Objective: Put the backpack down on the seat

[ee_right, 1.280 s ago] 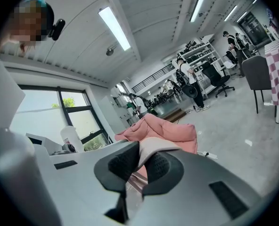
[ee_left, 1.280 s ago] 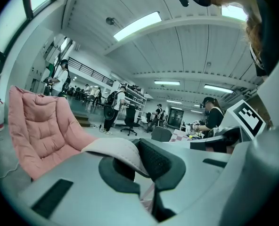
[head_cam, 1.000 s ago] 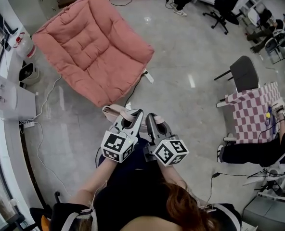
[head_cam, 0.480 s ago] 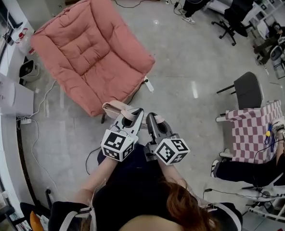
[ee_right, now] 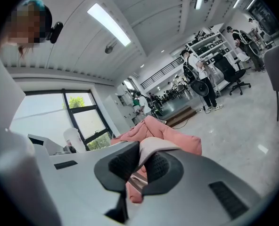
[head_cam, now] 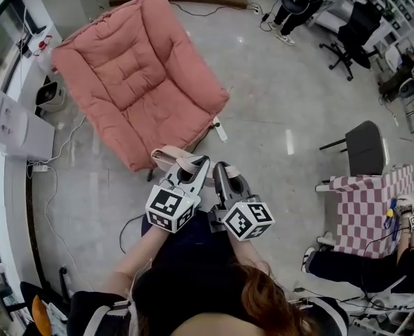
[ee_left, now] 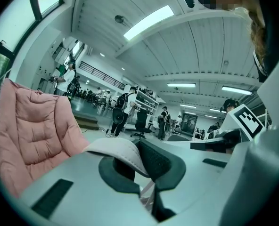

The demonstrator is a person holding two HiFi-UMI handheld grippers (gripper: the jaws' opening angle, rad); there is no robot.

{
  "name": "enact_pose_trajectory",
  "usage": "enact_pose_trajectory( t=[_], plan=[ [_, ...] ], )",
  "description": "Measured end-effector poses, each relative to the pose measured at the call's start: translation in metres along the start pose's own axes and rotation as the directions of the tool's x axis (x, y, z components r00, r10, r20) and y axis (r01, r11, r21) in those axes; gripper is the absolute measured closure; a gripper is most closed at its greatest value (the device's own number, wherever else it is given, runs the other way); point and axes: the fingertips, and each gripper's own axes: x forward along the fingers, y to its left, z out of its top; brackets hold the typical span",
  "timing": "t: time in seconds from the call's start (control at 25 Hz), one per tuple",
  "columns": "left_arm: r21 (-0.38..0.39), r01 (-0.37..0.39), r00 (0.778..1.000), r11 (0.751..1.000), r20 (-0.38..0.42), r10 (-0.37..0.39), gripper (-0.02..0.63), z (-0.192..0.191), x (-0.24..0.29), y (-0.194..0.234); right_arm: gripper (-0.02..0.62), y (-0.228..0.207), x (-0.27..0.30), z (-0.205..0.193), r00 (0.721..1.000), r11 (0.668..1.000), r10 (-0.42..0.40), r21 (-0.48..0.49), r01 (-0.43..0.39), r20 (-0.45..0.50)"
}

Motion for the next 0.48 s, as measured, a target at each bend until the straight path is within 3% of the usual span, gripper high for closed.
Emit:
enact_pose_trajectory(
  t=[0.32,0.48],
  plan=[
    [-0.025,-0.024,1.0,0.999,0.018,0.025,0.588,0.02,-0.005,-0.009,0.548,0.01,-0.007,0.016,0.999,0.999,0.043,0.03,-0.043,0.003],
    [-0.032,-0.049,0.999,0.998,0.02,0.049,0.588,0.029,-0.011,-0.006,0.548,0.023,-0.002,0.02,0.992,0.993,0.119,0.02,-0.118,-0.04]
  ],
)
